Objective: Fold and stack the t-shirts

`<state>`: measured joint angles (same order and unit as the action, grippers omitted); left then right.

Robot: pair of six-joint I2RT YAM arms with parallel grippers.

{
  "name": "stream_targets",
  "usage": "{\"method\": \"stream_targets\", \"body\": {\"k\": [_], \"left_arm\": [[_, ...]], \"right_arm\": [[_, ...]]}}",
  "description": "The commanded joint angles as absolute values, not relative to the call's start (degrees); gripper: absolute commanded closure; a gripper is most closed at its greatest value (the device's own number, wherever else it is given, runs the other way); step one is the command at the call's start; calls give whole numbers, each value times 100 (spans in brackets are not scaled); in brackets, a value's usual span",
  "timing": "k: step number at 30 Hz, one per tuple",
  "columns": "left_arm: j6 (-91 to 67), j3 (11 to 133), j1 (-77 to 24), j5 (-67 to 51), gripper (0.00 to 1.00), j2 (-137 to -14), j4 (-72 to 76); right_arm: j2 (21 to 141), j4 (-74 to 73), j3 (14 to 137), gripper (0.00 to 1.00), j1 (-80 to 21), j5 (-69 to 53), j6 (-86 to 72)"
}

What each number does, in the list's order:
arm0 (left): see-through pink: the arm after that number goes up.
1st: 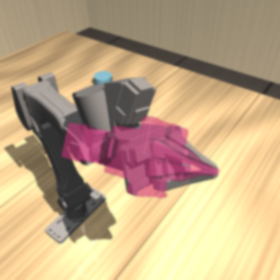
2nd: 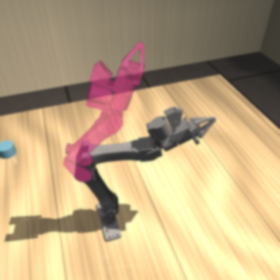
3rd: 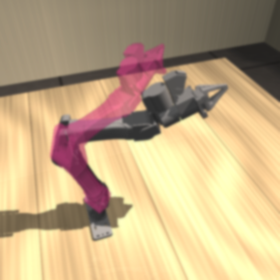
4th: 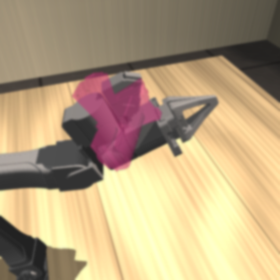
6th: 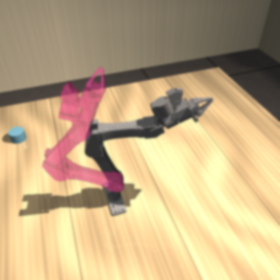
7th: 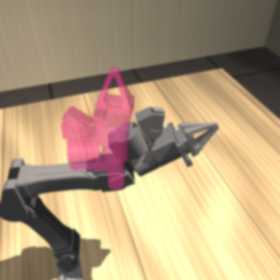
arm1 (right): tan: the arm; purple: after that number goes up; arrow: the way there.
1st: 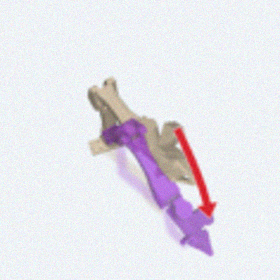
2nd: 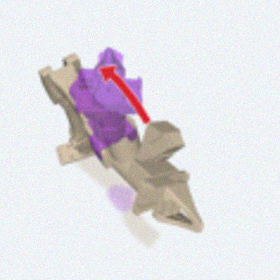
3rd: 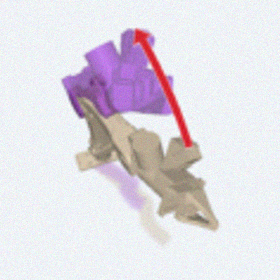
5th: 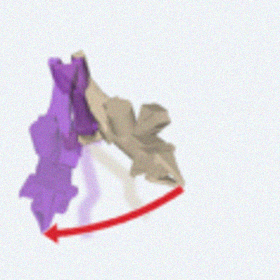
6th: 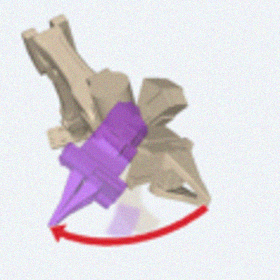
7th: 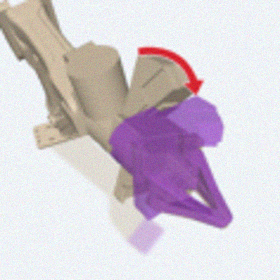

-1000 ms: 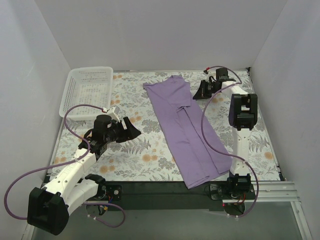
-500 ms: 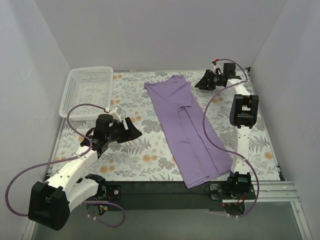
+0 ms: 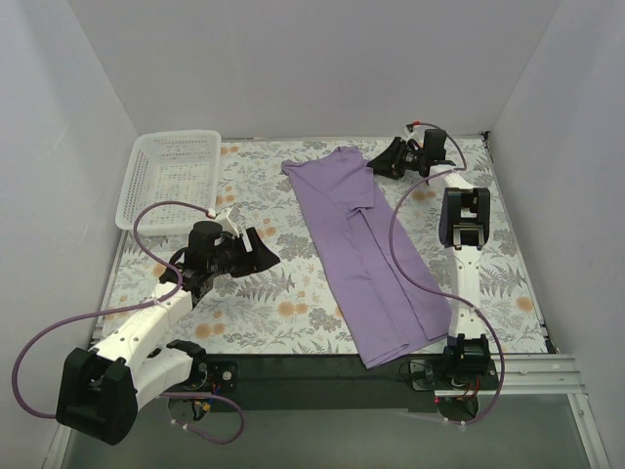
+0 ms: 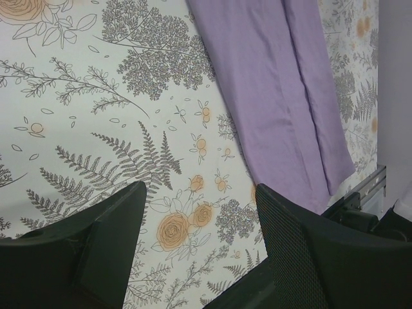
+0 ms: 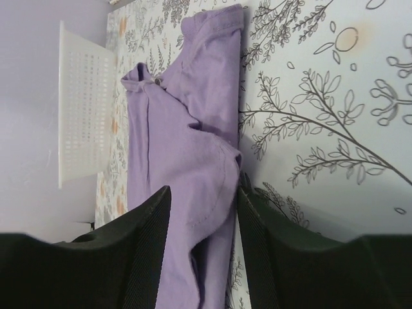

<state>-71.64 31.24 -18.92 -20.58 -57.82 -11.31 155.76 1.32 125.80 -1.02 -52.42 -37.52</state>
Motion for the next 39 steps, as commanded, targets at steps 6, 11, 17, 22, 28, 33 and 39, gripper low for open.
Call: {"method": "stream_targets", "body": {"k": [6, 11, 17, 22, 28, 33, 39], "left_arm": [[-7119, 3146, -1872, -2127, 32, -5801, -984], [-7102, 3120, -1872, -2127, 32, -5748, -984], [-7084, 3138, -1872, -2136, 32, -5766, -1011], [-7093, 3129, -1863, -2145, 32, -5792, -1011], [-7110, 3129, -1872, -2153, 33, -5810, -1011], [-7110, 3120, -1863, -2153, 33, -5818, -1002], [-7119, 3111, -1872, -2171, 33, -5836, -1002]], "right_arm": [[15768, 439, 12533, 53, -272, -5028, -4105], [15645, 422, 12559, 62, -255, -4887, -3912], [15478, 352, 12700, 63, -229, -4685, -3604], [15451, 325, 12832, 64, -202, -4649, -3533], [15442, 325, 12929, 67, -193, -4667, -3516], [15425, 334, 12946, 73, -193, -4711, -3507], [15390, 369, 13052, 89, -193, -4843, -3489]]}}
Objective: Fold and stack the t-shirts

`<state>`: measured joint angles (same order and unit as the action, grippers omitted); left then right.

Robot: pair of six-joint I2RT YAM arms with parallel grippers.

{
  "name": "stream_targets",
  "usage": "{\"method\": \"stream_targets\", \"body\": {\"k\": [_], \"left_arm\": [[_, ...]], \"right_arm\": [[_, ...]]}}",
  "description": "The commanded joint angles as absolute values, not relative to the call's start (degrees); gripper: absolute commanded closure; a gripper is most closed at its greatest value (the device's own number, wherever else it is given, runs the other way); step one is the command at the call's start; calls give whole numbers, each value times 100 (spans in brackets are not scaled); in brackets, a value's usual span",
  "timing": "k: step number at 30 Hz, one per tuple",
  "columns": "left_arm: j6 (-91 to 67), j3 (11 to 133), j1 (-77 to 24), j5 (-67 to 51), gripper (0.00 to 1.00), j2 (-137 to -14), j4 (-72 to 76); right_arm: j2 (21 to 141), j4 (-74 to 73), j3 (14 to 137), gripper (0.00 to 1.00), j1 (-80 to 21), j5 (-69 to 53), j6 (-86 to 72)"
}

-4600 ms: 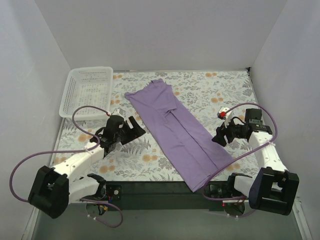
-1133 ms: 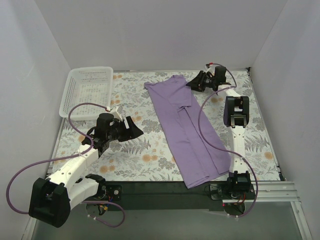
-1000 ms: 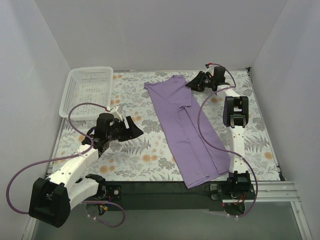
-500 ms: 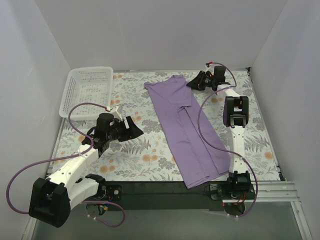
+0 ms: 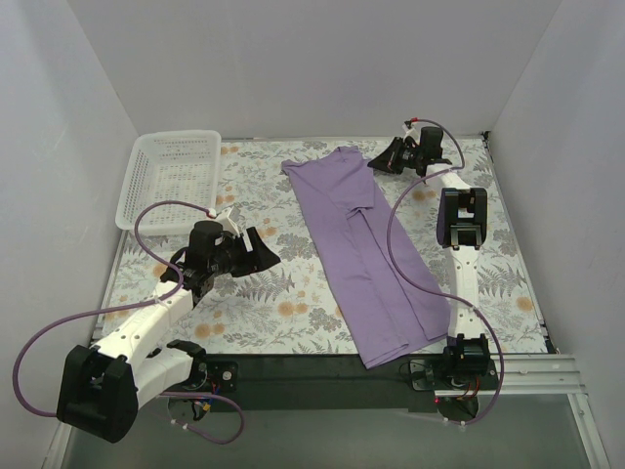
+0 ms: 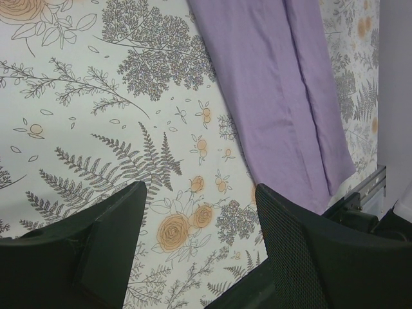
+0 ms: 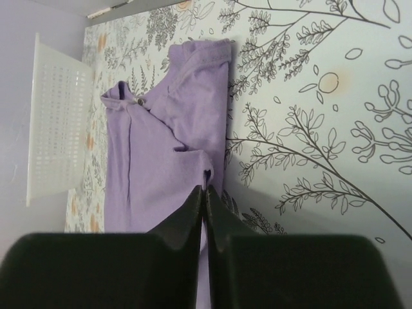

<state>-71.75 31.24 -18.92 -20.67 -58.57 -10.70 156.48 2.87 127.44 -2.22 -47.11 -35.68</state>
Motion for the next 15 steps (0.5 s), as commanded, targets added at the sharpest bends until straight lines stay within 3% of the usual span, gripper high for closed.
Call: {"method": "stream_targets", "body": {"k": [1, 5, 15], "left_arm": [[-7110, 3120, -1872, -2188, 33, -5845, -1011], [-7110, 3111, -1872, -2232, 33, -5862, -1002], [-7119, 3094, -1872, -2232, 33, -5783, -1002]], "right_arm": [[15372, 387, 13069, 93, -193, -4860, -3472], [15258, 431, 13105, 98, -185, -4939, -3472], [14933, 501, 12754, 99, -237, -5133, -3367]]}}
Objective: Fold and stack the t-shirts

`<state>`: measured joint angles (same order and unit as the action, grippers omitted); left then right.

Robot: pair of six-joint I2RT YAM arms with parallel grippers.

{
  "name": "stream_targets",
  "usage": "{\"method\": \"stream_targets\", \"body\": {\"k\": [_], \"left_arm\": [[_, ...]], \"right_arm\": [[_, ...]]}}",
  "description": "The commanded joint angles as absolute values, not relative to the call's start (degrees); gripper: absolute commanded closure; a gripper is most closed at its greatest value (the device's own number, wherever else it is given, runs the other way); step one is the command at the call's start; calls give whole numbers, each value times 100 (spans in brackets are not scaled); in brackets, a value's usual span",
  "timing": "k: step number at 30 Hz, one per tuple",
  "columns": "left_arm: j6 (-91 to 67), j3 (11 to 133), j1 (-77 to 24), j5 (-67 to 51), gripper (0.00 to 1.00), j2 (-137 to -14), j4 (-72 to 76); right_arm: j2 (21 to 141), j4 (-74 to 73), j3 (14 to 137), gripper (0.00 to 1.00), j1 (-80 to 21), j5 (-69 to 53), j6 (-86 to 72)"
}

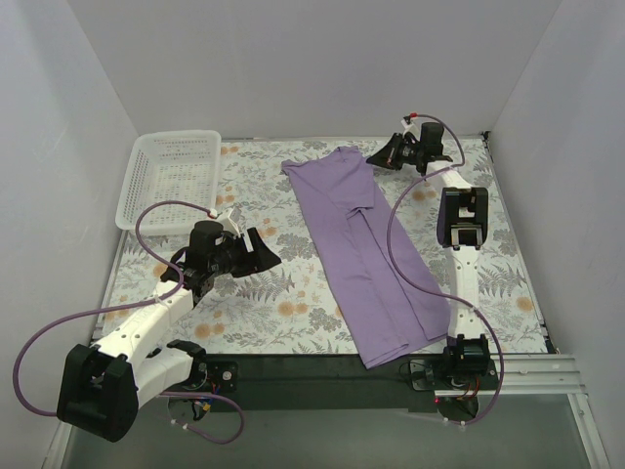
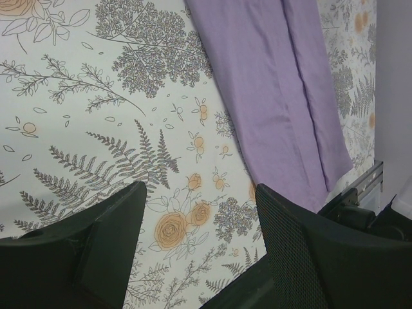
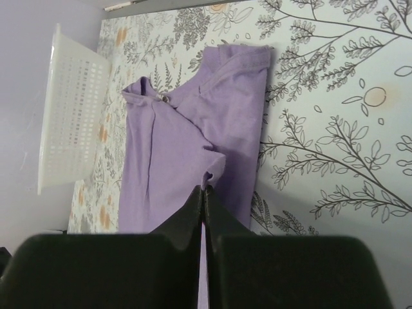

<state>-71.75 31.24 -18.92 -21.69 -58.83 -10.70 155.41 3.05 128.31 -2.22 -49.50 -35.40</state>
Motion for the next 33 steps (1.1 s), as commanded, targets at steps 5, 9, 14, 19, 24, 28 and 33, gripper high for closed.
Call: {"method": "stream_targets", "body": {"k": [5, 9, 14, 19, 24, 28, 33], "left_arm": [[-7110, 3103, -1872, -2259, 33, -5783, -1011], [-7093, 3111, -1872, -2259, 33, -5766, -1002], [-7102, 3111, -1872, -2285, 32, -5739, -1011], [-7093, 3120, -1872, -2303, 33, -5731, -1002], [-7084, 3120, -1872, -2311, 32, -5713, -1011], [-7084, 3120, -1872, -2312, 33, -5695, -1011], [-7075, 3129, -1872, -2320, 33, -5678, -1011]], "right_arm": [[14687, 501, 12472, 99, -325, -5168, -3173], [14546, 501, 12217, 99, -448, -5177, -3024], [14362, 378, 11919, 99, -624, -5089, -2647], [14239, 10, 11813, 99, -843, -4905, -2163], [14028, -429, 11628, 99, -1142, -4492, -1549], [13948, -755, 11698, 98, -1371, -4158, -1118], [13860, -1290, 11812, 90, -1722, -3683, -511]]}}
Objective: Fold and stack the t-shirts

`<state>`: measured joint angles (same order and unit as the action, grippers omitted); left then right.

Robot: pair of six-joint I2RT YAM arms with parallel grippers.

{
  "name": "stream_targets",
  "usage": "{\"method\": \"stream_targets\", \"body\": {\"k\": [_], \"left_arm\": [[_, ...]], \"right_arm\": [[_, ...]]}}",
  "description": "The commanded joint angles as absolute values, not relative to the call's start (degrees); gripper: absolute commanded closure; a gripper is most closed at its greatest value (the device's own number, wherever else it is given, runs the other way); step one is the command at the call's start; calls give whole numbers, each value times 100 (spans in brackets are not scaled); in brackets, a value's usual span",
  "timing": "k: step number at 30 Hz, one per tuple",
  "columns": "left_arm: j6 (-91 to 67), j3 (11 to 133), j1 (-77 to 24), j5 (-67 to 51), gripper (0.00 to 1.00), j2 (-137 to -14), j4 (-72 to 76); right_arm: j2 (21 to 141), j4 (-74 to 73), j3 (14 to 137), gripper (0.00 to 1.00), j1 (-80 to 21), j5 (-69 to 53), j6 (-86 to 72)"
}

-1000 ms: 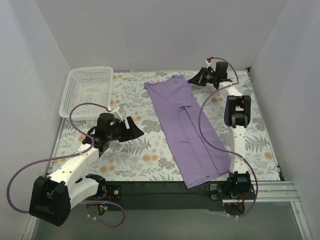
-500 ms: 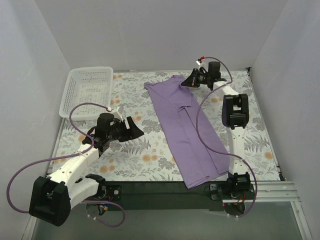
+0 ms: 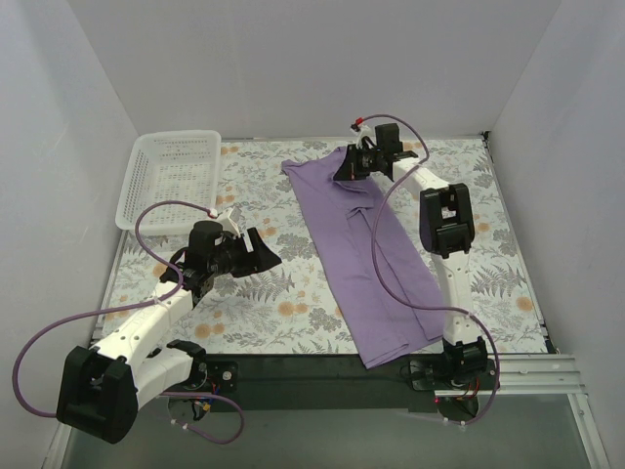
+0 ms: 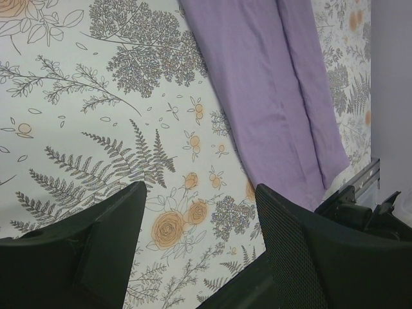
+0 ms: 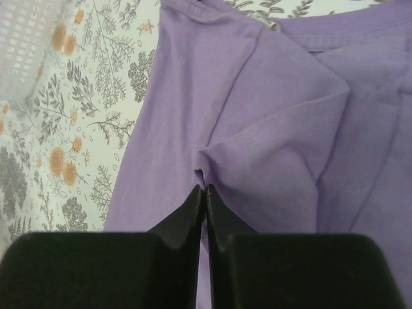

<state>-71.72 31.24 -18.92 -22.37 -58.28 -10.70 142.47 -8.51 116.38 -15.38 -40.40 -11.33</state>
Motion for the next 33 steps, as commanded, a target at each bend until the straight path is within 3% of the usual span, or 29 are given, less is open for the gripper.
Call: {"method": "stream_targets", "body": {"k": [1, 3, 4, 7, 10, 14, 19, 21, 25, 28, 33], "left_arm": [[-7075, 3138, -1872, -2329, 32, -5678, -1002], [-7066, 3138, -1872, -2347, 33, -5678, -984], [-7066, 3138, -1872, -2364, 33, -5669, -976], [-7049, 3164, -1872, -2399, 32, -5669, -932], [-7023, 3155, -1872, -2583, 32, -5695, -844], [-6909, 3208, -1872, -2979, 32, -5783, -677], [-6470, 3340, -2100, -3340, 32, -6064, -606], [-6146, 3418, -2608, -3226, 32, -6178, -598], [-5389, 3489, -4084, -2445, 33, -6381, -571], [-4863, 3385, -5217, -1961, 33, -6416, -449], [-4500, 3147, -6010, -1671, 33, -6214, -62]], "right_arm": [[13826, -1370, 11830, 86, -1757, -3639, -318], [13764, -1650, 11900, 78, -1828, -3612, -72], [13703, -1774, 11935, 68, -1854, -3604, -18], [13510, -2249, 11980, 51, -1872, -3823, 886], [12914, -2671, 11752, 40, -1872, -4007, 1686], [11973, -2997, 10892, 36, -1758, -4340, 2512], [10035, -3085, 8464, 30, -1389, -5052, 4291], [9434, -3085, 7660, 27, -1240, -5203, 4805], [8063, -3303, 6295, 5, -1108, -4607, 5387], [7631, -4085, 5811, 5, -1107, -4150, 5905], [6717, -4509, 4923, 5, -1020, -4131, 6302]]}}
